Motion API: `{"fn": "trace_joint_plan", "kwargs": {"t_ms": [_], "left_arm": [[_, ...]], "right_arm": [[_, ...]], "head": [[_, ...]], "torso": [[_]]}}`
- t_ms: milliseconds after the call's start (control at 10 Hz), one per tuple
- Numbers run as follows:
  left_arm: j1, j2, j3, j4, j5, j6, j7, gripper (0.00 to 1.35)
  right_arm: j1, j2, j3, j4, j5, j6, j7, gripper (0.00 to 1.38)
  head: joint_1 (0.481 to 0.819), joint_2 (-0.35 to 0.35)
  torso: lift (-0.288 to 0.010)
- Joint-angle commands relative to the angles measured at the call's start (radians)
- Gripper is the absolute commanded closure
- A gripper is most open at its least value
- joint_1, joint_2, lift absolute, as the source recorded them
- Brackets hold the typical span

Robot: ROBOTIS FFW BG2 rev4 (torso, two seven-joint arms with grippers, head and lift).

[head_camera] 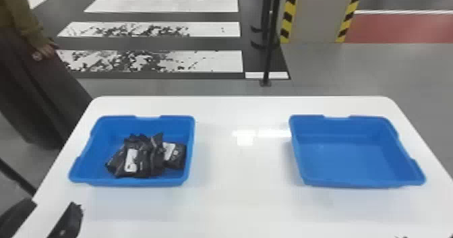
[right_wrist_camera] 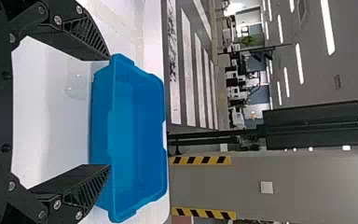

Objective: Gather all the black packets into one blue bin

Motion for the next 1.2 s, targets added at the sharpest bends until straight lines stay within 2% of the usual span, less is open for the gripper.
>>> {"fn": "trace_joint_plan", "kwargs": {"t_ms": [0, 200, 700, 1100], "left_arm": [[0.034, -0.008, 0.010, 0.000, -0.014, -0.006, 0.001, 0.27], [0.039, -0.026, 0.044, -0.023, -0.061, 0.016, 0.003, 0.26], [0.039, -0.020, 0.034, -0.023, -0.069, 0.048, 0.001, 0.27], [0.012, -0.017, 0.030, -0.023, -0.083, 0.070, 0.001, 0.27]], "right_arm": [[0.009, 0.001, -0.009, 0.016, 0.010, -0.034, 0.000, 0.21], [0.014, 0.001, -0.009, 0.016, 0.020, -0.041, 0.000, 0.21], [-0.001, 0.001, -0.011, -0.003, 0.018, -0.041, 0.000, 0.21], [-0.008, 0.001, -0.021, -0.013, 0.016, -0.041, 0.000, 0.21]], "head": [[0.695, 0.013], [0.695, 0.011], [0.695, 0.027], [0.695, 0.009]], "torso": [[-0.110], [-0.110], [-0.110], [-0.110]]}}
